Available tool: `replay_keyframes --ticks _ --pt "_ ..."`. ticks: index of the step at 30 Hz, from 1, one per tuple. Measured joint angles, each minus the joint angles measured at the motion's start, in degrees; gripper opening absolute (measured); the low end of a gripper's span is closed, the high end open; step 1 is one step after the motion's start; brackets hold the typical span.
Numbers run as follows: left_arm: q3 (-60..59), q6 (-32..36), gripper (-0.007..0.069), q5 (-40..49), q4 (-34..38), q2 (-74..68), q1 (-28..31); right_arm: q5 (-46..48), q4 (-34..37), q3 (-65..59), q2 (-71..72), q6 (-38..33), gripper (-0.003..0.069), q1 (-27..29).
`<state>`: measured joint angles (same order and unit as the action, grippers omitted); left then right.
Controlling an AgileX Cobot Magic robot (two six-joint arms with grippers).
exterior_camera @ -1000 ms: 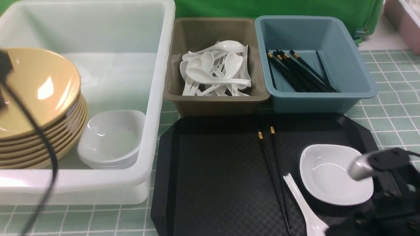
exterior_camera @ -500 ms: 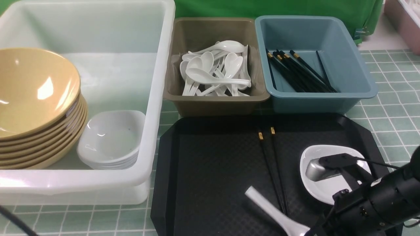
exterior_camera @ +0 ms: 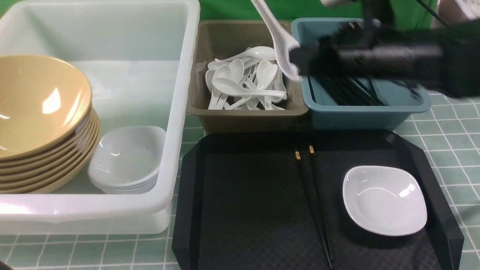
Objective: On blue table put chopsticks spoon bowls plates into blue grey white boxes.
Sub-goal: 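Place the white spoon into the bin of spoons with the right gripper, then reach for and grasp the small white dish on the black tray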
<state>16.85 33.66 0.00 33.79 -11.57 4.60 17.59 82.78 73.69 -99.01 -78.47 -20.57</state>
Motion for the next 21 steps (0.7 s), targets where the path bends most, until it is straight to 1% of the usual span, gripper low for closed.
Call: replay_keyframes --ticks 2,4,5,6,7,9,10,11,12,13,14,15,16,17,21 --pt "0.0 0.0 0.0130 0.0 0.6 0.0 0.0 -0.5 0.7 3.7 -5.0 0.3 0.0165 0.0" --pt "0.0 0.0 0.0130 0.0 0.9 0.0 0.0 -0.4 -0.3 7.2 -9.4 1.7 0.0249 0.3" --pt "0.0 0.0 0.0130 0.0 0.9 0.0 0.0 -0.4 -0.3 7.2 -9.4 1.7 0.0249 0.3" --pt "0.0 0.0 0.0130 0.3 1.0 0.0 0.0 1.0 -4.2 8.1 -11.1 3.8 0.0325 1.2" --pt "0.0 0.0 0.0130 0.5 1.0 0.0 0.0 2.5 -7.8 8.4 -11.2 5.4 0.0364 1.9" --pt "0.0 0.0 0.0130 0.9 1.0 0.0 0.0 5.4 -15.2 8.6 -10.8 9.0 0.0415 3.5" --pt "0.0 0.0 0.0130 1.2 1.0 0.0 0.0 8.9 -23.2 8.6 -9.9 13.0 0.0440 4.9" --pt "0.0 0.0 0.0130 1.5 1.0 0.0 0.0 11.8 -29.4 8.7 -8.8 17.3 0.0454 6.1" --pt "0.0 0.0 0.0130 1.6 1.0 0.0 0.0 12.4 -29.4 8.7 -8.6 18.2 0.0456 6.3" --pt "0.0 0.0 0.0130 1.8 1.0 0.0 0.0 18.3 -40.1 8.9 -6.8 26.9 0.0464 8.2" --pt "0.0 0.0 0.0130 1.9 1.0 0.0 0.0 22.7 -48.0 8.9 -5.2 33.9 0.0464 9.3" --pt "0.0 0.0 0.0130 1.9 1.0 0.0 0.0 24.6 -49.2 8.9 -4.8 34.9 0.0464 9.6" --pt "0.0 0.1 0.0130 1.9 1.0 0.0 0.0 31.2 -58.0 8.8 -3.4 40.3 0.0459 10.6" --pt "0.0 0.1 0.0130 1.6 1.2 0.0 0.0 35.8 -63.2 7.3 -2.1 43.2 0.0449 11.4" --pt "-0.3 0.0 0.0130 0.0 2.1 0.0 -0.1 37.1 -67.5 2.5 -1.5 44.0 0.0438 11.7"
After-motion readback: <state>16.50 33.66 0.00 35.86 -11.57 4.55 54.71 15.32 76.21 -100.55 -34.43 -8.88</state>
